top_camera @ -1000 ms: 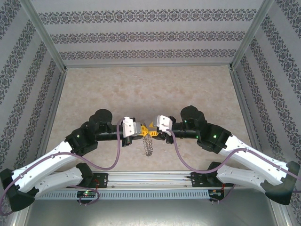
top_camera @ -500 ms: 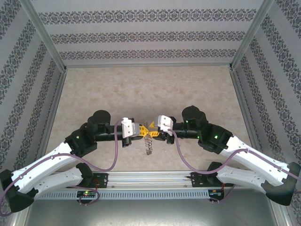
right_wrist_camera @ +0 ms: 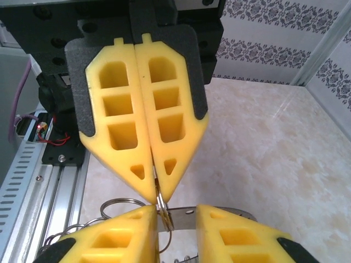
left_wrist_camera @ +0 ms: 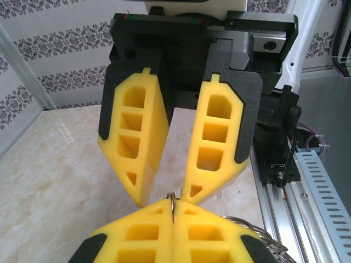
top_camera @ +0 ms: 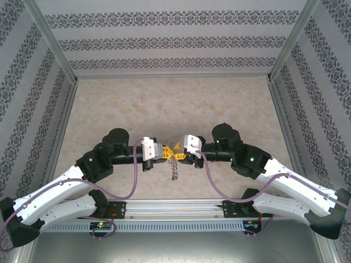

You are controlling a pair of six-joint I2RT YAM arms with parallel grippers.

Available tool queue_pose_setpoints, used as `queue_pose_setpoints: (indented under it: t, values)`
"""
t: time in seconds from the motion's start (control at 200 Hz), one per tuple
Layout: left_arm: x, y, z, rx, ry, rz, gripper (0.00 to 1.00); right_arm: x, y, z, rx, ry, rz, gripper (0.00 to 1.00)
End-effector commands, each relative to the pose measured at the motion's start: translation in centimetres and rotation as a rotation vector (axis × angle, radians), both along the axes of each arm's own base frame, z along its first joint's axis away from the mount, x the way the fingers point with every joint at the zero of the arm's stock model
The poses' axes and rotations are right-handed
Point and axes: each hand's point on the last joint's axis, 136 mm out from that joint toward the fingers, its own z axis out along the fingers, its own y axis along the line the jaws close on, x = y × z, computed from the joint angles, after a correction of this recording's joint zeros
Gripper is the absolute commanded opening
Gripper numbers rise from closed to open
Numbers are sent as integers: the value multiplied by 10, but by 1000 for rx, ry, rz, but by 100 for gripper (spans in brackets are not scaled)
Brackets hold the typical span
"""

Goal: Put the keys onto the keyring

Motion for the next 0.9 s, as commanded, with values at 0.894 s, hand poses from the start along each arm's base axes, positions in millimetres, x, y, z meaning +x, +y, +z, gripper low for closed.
queue_pose_setpoints:
  t: [0.894]
  values:
    - [14, 3, -24, 242, 59, 51, 20, 2, -4, -1, -53, -23, -7, 0]
